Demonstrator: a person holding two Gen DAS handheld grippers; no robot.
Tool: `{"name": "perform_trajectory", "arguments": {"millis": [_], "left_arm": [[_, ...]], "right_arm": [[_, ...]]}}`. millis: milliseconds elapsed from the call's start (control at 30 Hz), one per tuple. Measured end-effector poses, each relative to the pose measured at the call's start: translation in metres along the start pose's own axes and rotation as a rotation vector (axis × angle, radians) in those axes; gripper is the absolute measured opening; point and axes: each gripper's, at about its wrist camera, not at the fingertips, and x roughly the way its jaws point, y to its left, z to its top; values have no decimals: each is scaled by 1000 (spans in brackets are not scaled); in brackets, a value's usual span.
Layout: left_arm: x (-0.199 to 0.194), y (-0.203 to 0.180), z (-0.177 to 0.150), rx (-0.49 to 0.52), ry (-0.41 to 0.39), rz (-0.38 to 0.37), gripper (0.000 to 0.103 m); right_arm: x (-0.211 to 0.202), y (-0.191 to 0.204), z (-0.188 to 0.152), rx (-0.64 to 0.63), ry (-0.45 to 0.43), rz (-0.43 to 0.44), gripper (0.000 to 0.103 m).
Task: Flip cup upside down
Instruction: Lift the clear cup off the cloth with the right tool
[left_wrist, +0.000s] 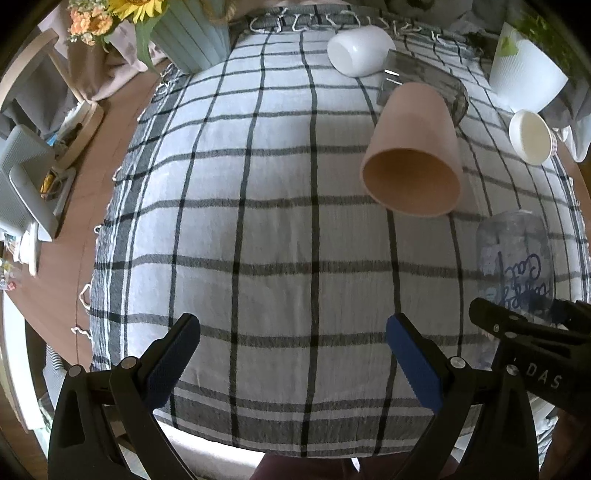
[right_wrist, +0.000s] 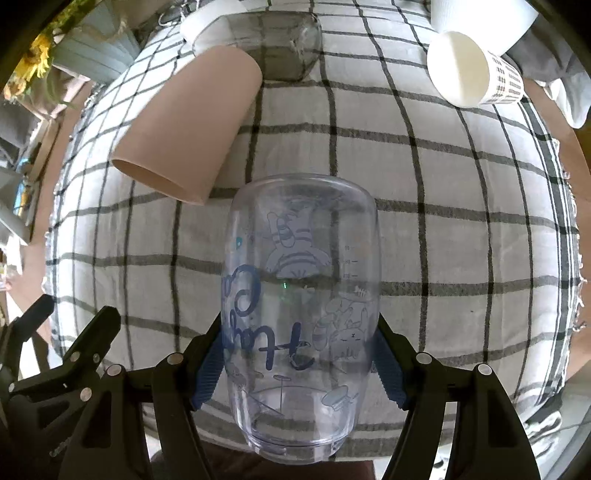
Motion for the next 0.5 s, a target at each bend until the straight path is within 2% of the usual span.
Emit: {"name": "perform_trajectory", "arguments": {"millis": [167, 267, 500], "left_arm": [[1, 1, -3, -7, 3, -6, 103], [-4, 2, -3, -10, -12, -2, 103], [-38, -5, 2, 1, -74, -28, 102]], "right_arm": [[2, -1, 2, 3, 1, 12, 72], [0, -7, 0, 15, 12, 8, 79], [-50, -16, -8, 43, -85, 53, 82]]}}
